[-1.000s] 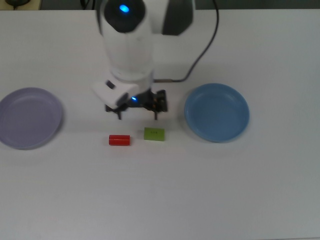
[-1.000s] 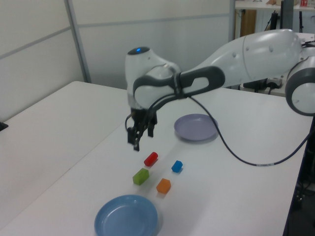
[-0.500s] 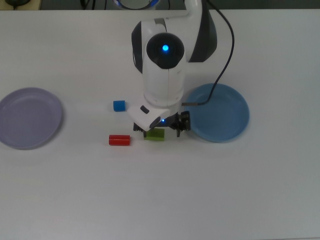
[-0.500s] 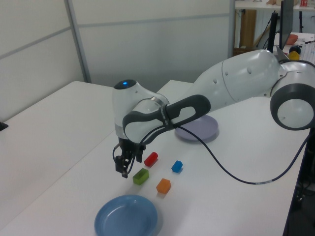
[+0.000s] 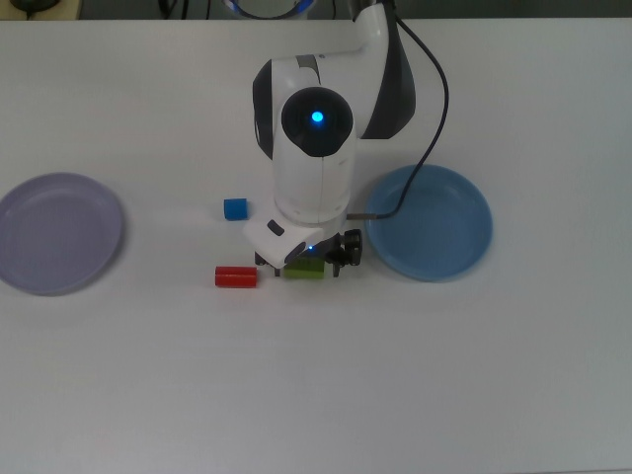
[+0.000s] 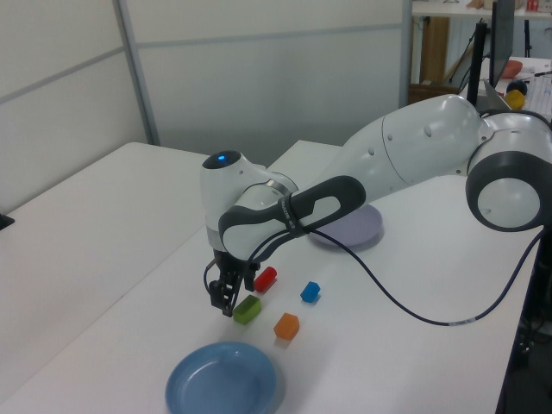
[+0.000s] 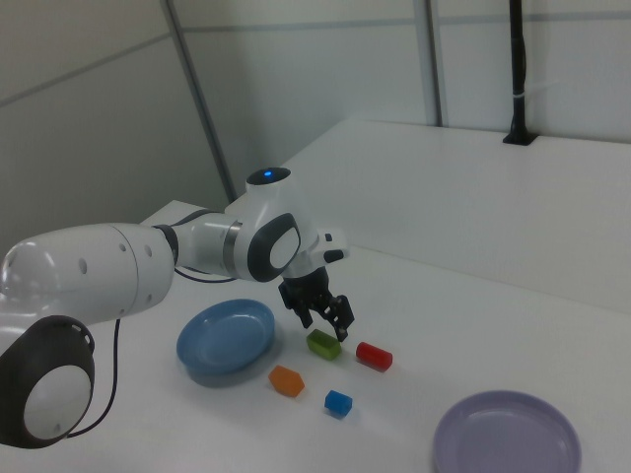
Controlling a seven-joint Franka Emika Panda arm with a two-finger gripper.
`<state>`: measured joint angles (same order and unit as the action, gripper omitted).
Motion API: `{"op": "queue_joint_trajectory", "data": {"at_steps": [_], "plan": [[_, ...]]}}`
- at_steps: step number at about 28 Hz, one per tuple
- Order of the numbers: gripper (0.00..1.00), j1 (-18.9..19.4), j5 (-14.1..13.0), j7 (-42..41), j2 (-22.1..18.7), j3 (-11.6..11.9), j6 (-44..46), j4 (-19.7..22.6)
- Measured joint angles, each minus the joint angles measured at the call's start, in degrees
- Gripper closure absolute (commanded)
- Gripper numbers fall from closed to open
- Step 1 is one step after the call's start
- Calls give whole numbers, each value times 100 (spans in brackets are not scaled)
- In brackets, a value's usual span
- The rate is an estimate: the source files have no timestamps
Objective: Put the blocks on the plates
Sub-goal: 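Close the gripper on the green block and lift it, then carry the green block to the light blue plate and release it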
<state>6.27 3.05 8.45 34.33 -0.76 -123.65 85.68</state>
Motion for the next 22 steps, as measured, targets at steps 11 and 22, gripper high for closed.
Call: {"op": "queue_joint_trajectory", "data": {"at_steps": [11, 22], "plan": [[79, 0, 200, 2, 1, 0, 0, 244], [82, 4, 200, 237, -54, 0, 0, 220]]}}
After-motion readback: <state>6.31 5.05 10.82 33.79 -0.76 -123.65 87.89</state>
